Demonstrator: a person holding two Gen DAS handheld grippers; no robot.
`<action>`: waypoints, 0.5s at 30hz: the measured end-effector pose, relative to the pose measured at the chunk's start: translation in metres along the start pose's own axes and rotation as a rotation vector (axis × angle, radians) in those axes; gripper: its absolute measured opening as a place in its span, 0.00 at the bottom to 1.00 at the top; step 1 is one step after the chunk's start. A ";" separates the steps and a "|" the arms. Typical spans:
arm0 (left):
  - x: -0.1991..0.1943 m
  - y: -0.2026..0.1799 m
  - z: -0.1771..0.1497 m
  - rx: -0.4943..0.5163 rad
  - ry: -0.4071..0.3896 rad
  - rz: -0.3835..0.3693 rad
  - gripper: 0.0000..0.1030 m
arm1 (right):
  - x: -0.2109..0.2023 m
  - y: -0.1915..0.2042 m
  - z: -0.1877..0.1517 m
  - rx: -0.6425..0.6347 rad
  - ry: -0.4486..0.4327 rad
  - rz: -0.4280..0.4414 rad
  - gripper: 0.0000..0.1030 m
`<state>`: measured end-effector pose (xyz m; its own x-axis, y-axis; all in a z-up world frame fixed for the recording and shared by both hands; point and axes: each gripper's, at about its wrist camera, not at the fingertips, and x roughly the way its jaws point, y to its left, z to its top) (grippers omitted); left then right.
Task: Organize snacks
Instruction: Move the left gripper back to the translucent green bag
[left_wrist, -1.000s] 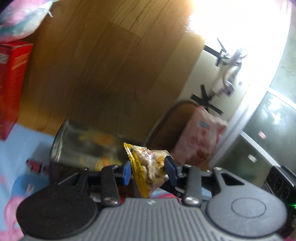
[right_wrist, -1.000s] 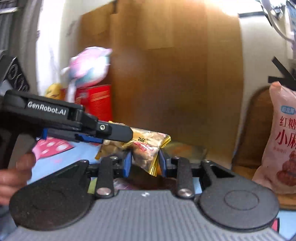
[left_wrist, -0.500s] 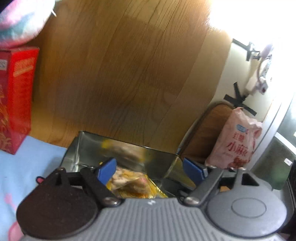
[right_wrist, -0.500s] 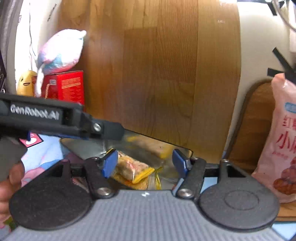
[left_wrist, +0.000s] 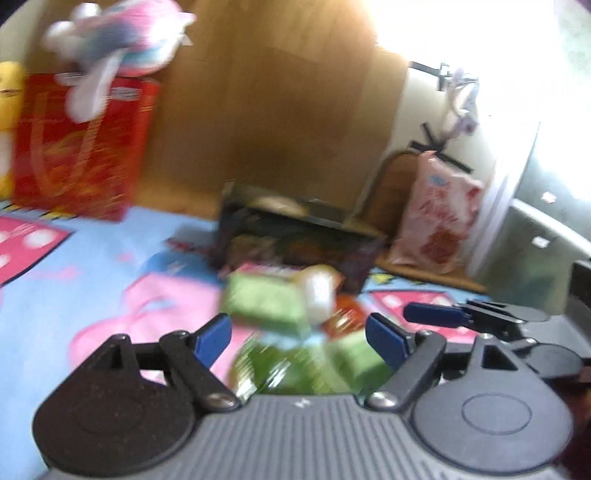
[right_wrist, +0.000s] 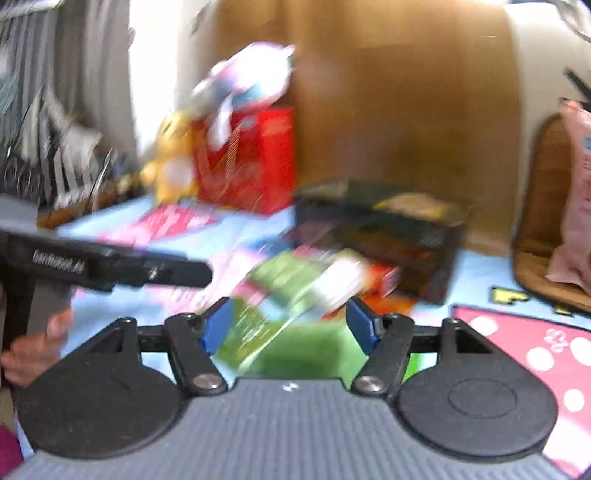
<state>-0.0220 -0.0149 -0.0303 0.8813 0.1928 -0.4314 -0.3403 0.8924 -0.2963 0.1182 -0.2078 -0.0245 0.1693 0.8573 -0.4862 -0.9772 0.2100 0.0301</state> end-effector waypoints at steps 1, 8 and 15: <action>-0.005 0.004 -0.007 -0.009 -0.009 0.025 0.80 | 0.003 0.008 -0.003 -0.032 0.016 0.008 0.68; -0.012 0.016 -0.015 -0.051 -0.070 0.083 0.81 | 0.025 0.039 -0.009 -0.180 0.080 -0.041 0.73; -0.011 0.020 -0.015 -0.069 -0.060 0.079 0.81 | 0.041 0.036 -0.008 -0.286 0.096 -0.214 0.76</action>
<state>-0.0436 -0.0050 -0.0446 0.8681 0.2876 -0.4047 -0.4295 0.8438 -0.3218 0.0890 -0.1687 -0.0499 0.3742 0.7572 -0.5354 -0.9196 0.2282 -0.3199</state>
